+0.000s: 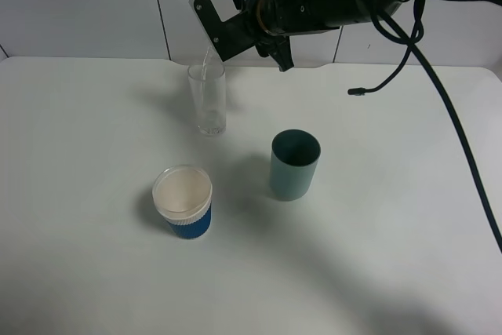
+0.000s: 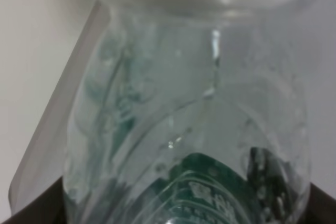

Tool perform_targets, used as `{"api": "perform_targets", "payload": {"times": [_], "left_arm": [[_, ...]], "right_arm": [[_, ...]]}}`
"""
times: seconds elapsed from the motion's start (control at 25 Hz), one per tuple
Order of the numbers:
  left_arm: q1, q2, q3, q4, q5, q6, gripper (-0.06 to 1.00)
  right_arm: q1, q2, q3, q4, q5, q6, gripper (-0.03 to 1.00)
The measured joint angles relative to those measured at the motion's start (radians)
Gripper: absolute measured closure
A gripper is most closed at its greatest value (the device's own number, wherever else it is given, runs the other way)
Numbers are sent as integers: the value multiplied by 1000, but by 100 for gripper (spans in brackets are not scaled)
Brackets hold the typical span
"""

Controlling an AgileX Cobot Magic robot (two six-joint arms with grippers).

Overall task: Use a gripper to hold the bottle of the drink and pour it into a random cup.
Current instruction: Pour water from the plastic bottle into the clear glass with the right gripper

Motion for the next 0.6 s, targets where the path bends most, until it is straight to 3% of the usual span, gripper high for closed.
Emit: {"api": "perform_targets", "payload": {"times": [0.6], "left_arm": [[0,0,0,0,0,0,-5]], "right_arm": [[0,0,0,0,0,-19,40]]}}
